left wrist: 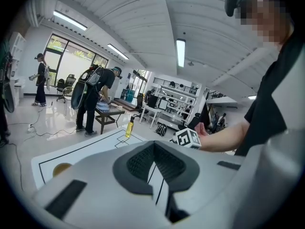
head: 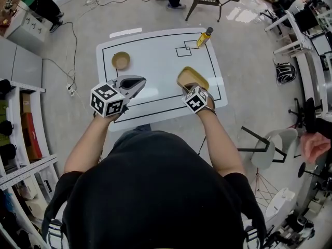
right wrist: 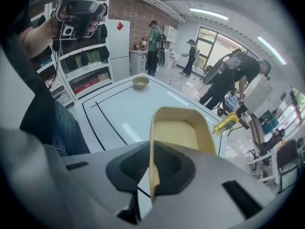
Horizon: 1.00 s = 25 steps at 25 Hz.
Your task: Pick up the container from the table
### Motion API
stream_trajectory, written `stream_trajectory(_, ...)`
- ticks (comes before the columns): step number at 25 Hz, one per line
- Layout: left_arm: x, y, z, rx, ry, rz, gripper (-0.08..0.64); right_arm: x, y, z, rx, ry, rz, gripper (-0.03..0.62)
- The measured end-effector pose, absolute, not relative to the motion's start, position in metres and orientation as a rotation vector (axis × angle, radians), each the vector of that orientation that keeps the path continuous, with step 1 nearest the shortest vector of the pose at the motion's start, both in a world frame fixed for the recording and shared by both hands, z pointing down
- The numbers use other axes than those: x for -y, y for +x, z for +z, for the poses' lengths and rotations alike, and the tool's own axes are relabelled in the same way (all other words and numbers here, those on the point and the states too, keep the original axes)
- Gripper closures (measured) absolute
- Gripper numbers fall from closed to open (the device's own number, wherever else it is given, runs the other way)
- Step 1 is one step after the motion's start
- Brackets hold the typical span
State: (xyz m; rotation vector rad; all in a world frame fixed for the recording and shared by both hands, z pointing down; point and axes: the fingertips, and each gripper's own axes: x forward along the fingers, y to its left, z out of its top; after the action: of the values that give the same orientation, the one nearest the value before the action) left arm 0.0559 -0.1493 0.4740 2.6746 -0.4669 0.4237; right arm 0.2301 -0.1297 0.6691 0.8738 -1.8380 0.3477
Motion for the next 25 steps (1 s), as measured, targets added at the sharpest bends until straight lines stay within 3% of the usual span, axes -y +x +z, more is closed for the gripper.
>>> stream_trajectory(25, 0.111, 0.049, 0.462, 0.448, 2.706, 0.428, 0.552, 0.103, 0.239, 0.627, 1.819, 0.910, 0.294, 0.575)
